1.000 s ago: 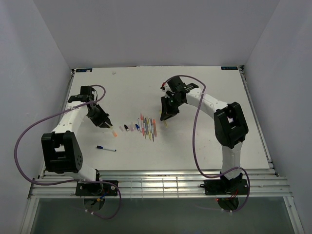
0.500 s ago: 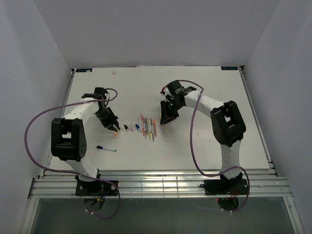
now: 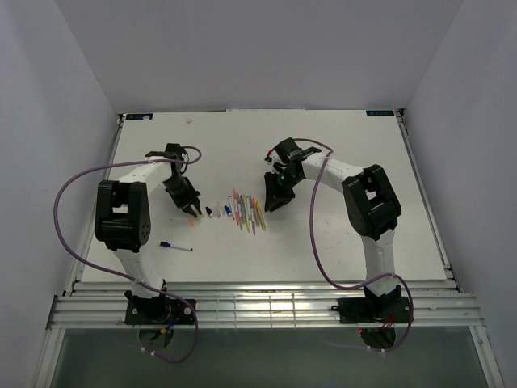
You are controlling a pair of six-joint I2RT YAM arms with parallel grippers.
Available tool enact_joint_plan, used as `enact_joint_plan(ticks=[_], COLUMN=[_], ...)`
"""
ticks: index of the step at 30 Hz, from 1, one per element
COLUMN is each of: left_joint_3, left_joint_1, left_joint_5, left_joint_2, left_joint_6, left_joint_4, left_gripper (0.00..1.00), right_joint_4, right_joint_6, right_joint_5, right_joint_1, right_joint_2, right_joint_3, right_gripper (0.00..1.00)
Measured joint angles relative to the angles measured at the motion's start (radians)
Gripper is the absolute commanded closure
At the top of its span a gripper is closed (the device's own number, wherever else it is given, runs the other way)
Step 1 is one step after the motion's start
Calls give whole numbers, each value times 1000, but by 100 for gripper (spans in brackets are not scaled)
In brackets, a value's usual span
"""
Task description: Open the pen caps
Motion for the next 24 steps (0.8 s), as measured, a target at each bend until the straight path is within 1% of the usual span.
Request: enact_joint_plan(ticks=[1,7,10,11,15,24], left_joint_3=[7,15,15,14,14,15], left_joint_1=[-4,-16,-16,-16,-16,-16], left_joint_5=[0,-2,-10,-13,-24,-38], left_joint_2=[12,49,49,49,49,47], left_joint_6=[0,-8,-14,-16,-23,-31], left_joint_4=[6,12,13,13,12,11], left_gripper=[88,80,72,65,53,46], right_joint_4=[0,2,2,2,2,2], right_joint_6=[0,0,0,0,0,0], right_joint_5=[-2,-5,-6,-8,-11,-24], right_joint_1=[0,0,0,0,0,0], right_joint_2=[0,0,0,0,0,0], right_joint_3=[0,0,0,0,0,0], right_gripper=[70,69,69,69,69,69])
